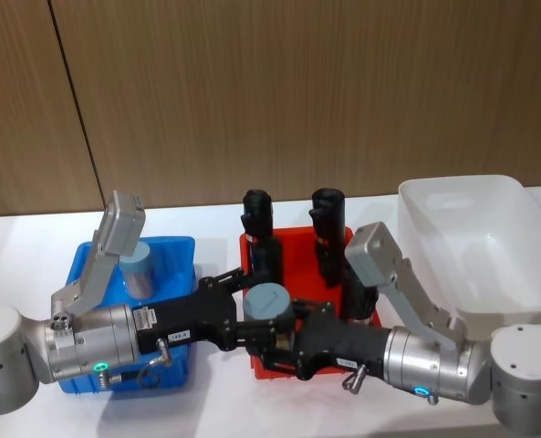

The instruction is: Pick the cotton swabs from the blue box and place them into the white box.

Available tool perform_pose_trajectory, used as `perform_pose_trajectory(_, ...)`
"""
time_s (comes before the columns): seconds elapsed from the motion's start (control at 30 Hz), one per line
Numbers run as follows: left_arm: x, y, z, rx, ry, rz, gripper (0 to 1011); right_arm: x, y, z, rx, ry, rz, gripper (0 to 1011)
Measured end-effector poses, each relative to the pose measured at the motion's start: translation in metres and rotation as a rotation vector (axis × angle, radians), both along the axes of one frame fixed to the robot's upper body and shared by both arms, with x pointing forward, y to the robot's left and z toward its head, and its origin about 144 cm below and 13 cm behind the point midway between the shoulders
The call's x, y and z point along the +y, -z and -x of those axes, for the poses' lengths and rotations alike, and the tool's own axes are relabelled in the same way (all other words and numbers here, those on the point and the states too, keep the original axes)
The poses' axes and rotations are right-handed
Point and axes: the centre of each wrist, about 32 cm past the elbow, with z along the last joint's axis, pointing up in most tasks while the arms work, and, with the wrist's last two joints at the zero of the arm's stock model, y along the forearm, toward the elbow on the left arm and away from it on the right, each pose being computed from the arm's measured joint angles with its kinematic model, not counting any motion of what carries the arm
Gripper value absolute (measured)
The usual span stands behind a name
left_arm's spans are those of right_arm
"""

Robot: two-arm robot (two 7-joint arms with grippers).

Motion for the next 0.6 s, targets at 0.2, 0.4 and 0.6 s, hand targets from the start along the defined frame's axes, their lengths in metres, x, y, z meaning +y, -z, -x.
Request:
perform_pose_trajectory(0.2,0.000,0.000,0.000,0.000,0.000,0.000,1004,-0.004,-0.001,0.002,-0.001,0.011,-0.005,637)
perform_pose_trajectory(0.4,0.000,0.000,0.000,0.000,0.000,0.000,1004,-0.014,-0.001,0.007,-0.003,0.042,-0.011,636)
perform_pose_trajectory(0.6,0.000,0.000,0.000,0.000,0.000,0.000,1004,-0.029,-0.002,0.014,-0.006,0.093,-0.021,637)
